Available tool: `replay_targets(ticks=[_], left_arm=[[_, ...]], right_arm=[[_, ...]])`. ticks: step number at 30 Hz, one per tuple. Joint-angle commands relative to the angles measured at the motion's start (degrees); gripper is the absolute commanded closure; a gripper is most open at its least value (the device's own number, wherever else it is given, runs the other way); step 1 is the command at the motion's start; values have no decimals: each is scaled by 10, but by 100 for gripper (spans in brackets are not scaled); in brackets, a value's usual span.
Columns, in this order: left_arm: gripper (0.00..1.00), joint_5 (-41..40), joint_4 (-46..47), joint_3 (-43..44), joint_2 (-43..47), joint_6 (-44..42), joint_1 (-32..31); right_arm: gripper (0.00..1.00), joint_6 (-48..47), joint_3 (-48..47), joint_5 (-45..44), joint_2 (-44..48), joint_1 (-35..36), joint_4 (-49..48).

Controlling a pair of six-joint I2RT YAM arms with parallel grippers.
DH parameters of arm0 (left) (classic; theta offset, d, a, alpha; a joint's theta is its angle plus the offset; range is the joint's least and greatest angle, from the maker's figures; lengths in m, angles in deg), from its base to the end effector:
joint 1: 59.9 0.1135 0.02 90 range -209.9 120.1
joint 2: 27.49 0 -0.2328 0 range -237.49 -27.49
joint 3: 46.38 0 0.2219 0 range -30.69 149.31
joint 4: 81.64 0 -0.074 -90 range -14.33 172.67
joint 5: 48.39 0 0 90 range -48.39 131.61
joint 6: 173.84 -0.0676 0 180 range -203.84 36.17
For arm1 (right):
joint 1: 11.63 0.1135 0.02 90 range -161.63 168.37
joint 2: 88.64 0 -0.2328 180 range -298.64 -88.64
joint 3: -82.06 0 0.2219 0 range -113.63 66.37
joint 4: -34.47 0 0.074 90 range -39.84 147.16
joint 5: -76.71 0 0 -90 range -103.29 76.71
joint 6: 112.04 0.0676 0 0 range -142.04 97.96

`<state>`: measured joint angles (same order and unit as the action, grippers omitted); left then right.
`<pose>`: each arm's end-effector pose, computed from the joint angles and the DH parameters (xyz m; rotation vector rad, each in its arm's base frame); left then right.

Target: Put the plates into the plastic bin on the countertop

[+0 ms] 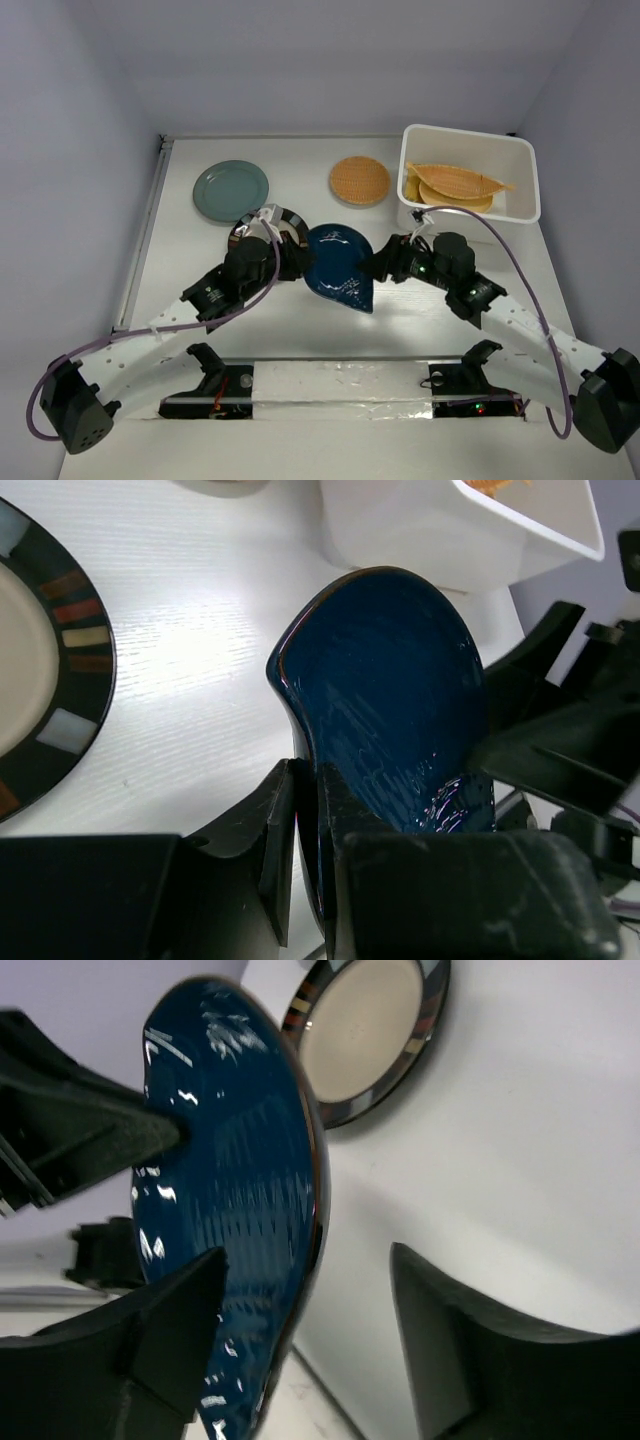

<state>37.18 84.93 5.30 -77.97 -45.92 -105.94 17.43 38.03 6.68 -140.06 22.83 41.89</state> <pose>0.1647 -0.1633 0.2678 0.0751 1.8917 -0.9663 0.1748 0.1480 0.2318 -0.1813 1.9862 1.1931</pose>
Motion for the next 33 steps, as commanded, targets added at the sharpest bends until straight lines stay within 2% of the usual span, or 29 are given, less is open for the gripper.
replay_targets(ticks=[1,6,7,9,10,11,12,14,15,18,19,23,27,31,33], left_arm=[[100,42,92,8,44,10,2],[100,42,96,-1,71,11,2],[100,58,94,-1,75,9,2],[100,57,80,6,81,2,2],[96,53,71,10,83,-2,2],[90,50,60,21,89,-6,7],[77,39,38,26,93,-12,7],[66,9,21,40,114,-29,7],[57,-1,3,44,123,-35,7],[46,-47,-22,54,160,-56,7],[45,-54,-40,56,169,-57,7],[44,-88,-88,58,222,-75,7],[43,-101,-108,51,265,-85,7],[43,-106,-119,39,289,-87,7],[43,-99,-116,32,297,-86,7]], right_arm=[[32,32,-9,12,-24,10,-104],[62,50,-24,25,-63,15,-137],[75,53,-29,22,-67,15,-137],[92,60,-31,13,-62,15,-141],[100,61,-36,5,-59,15,-136],[100,60,-52,-9,-54,15,-114],[100,56,-61,-40,-40,15,-102],[100,41,-106,-82,-26,15,-47],[100,19,-125,-125,-21,15,-25],[100,-14,-198,-172,-12,-27,44],[100,-19,-212,-179,-13,-46,44],[100,-50,-270,-176,-39,-202,76],[100,-64,-326,-212,-93,-300,119],[100,-83,-360,-184,-152,-381,126],[100,-130,-407,-192,-196,-395,147]])
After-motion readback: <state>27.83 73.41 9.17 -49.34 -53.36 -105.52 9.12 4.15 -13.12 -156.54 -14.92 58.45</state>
